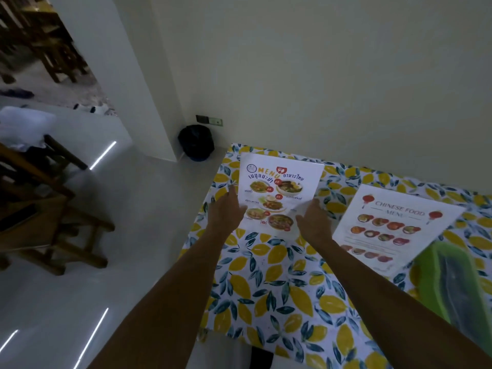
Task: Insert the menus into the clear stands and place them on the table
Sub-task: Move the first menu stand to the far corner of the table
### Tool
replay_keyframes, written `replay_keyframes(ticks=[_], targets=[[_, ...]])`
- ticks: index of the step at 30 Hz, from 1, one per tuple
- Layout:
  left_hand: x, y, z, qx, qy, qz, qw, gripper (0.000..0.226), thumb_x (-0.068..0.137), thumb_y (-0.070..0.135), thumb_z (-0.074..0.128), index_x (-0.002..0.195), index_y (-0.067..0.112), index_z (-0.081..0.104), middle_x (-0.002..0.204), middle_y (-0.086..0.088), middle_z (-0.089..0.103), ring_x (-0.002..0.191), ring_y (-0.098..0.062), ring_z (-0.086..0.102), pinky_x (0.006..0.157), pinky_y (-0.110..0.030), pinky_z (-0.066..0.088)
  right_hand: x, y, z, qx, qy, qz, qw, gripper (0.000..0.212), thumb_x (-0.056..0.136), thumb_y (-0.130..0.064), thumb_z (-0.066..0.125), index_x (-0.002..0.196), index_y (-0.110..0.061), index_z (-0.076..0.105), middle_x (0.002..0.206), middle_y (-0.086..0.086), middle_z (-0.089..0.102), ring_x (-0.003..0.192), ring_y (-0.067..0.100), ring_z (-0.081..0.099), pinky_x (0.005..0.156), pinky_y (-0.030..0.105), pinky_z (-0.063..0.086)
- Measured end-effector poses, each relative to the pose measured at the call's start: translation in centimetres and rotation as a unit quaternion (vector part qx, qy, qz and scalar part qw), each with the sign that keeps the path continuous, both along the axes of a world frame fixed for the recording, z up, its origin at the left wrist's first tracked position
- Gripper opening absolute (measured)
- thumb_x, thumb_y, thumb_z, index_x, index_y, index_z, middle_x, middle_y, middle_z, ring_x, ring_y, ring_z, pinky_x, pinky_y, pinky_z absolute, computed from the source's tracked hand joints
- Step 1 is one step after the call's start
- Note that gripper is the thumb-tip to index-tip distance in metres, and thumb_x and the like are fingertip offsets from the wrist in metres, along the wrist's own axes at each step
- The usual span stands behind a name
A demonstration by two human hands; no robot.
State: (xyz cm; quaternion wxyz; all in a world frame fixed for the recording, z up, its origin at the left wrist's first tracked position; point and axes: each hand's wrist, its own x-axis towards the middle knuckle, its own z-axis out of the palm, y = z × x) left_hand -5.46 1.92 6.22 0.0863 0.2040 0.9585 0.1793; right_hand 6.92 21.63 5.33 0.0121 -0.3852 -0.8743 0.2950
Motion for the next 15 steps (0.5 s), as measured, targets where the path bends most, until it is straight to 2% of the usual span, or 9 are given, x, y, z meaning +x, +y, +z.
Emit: replay_keyframes(ticks=[3, 6, 10, 15], targets=[[-1.2, 0.7, -0.1, 0.090, -0.023, -0.004, 0.996, 0.051, 0.093, 0.032, 0.061, 0.134, 0.011, 0.040, 0.120, -0.013, 0.064, 0.108, -0.034, 0.062, 0.082, -0.042, 0.050, -1.1, 0.7, -0.2, 0.004, 0.010, -0.023, 1.000, 0.046, 0.092, -0.023, 0.060, 0.130, -0.003, 0.042, 0.126, 0.021, 0.059, 0.113, 0.040, 0.060, 0.089, 0.047, 0.051], [-3.1, 0.5, -0.1, 0.100, -0.022, 0.003, 0.995, 0.036, 0.096, 0.026, 0.057, 0.124, 0.010, 0.041, 0.104, -0.017, 0.065, 0.095, -0.037, 0.064, 0.074, -0.045, 0.052, -2.6, 1.5, 0.3, 0.014, 0.013, -0.009, 1.000, 0.044, 0.091, -0.027, 0.060, 0.126, -0.005, 0.047, 0.116, 0.019, 0.066, 0.105, 0.038, 0.065, 0.083, 0.047, 0.056], [-6.2, 0.3, 0.8, 0.106, -0.001, 0.008, 0.994, 0.042, 0.095, 0.027, 0.056, 0.129, 0.009, 0.040, 0.107, -0.020, 0.066, 0.096, -0.039, 0.064, 0.078, -0.046, 0.051, -5.8, 2.2, 1.7, 0.040, 0.038, 0.017, 0.998, 0.040, 0.091, -0.025, 0.061, 0.121, -0.003, 0.049, 0.109, 0.021, 0.067, 0.101, 0.039, 0.065, 0.080, 0.046, 0.056], [-11.9, 0.9, 3.0, 0.140, 0.020, -0.023, 0.990, 0.037, 0.093, 0.026, 0.057, 0.126, 0.016, 0.044, 0.113, -0.012, 0.067, 0.099, -0.034, 0.065, 0.081, -0.047, 0.053, -10.5, 3.2, 3.5, 0.049, 0.072, 0.037, 0.996, 0.034, 0.090, -0.024, 0.062, 0.113, -0.001, 0.052, 0.100, 0.020, 0.068, 0.091, 0.038, 0.067, 0.072, 0.045, 0.057]])
